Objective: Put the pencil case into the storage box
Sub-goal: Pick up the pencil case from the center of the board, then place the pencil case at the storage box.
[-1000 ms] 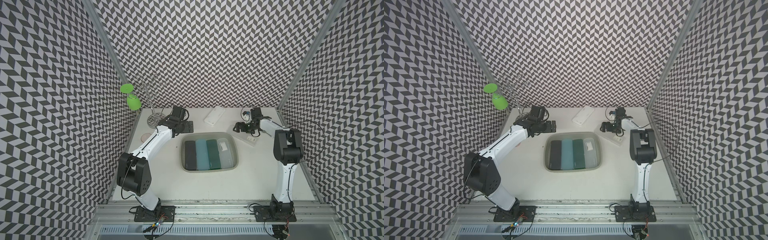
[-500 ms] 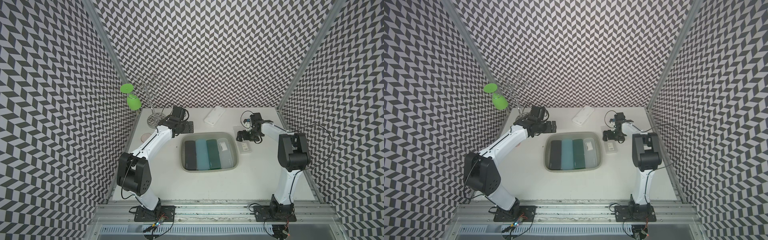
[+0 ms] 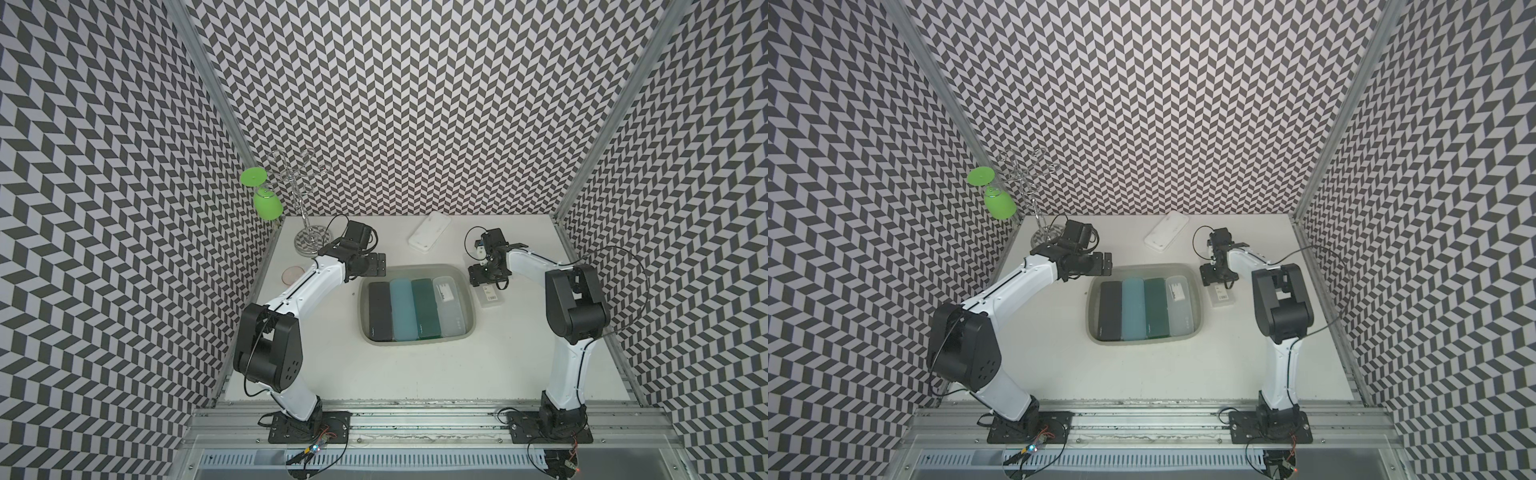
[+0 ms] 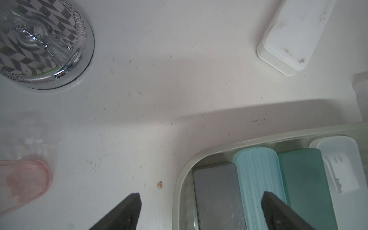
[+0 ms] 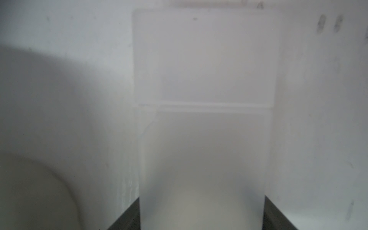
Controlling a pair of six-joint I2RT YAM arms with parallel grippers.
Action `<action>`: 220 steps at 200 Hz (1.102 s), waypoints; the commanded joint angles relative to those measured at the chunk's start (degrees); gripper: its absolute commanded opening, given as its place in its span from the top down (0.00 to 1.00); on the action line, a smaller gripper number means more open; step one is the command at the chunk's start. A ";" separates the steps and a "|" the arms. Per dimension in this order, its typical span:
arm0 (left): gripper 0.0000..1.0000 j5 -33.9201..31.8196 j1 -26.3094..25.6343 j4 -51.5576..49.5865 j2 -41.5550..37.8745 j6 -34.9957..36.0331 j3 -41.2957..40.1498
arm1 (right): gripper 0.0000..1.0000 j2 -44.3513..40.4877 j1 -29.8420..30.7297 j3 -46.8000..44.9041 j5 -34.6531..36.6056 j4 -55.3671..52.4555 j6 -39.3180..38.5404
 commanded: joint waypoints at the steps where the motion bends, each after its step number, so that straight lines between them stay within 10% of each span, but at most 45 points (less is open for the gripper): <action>1: 0.00 0.96 0.81 1.59 -2.32 1.48 -0.99 | 0.41 3.22 -0.10 -4.45 -0.86 -0.51 0.89; 132: 0.00 2.16 2.39 3.58 -4.05 1.54 -3.15 | 0.40 -13.86 6.35 10.99 -8.42 -18.67 10.38; 220: 0.00 2.91 3.44 6.38 -4.15 1.81 -7.23 | 0.40 -9.00 18.22 1.73 -10.21 -8.21 22.10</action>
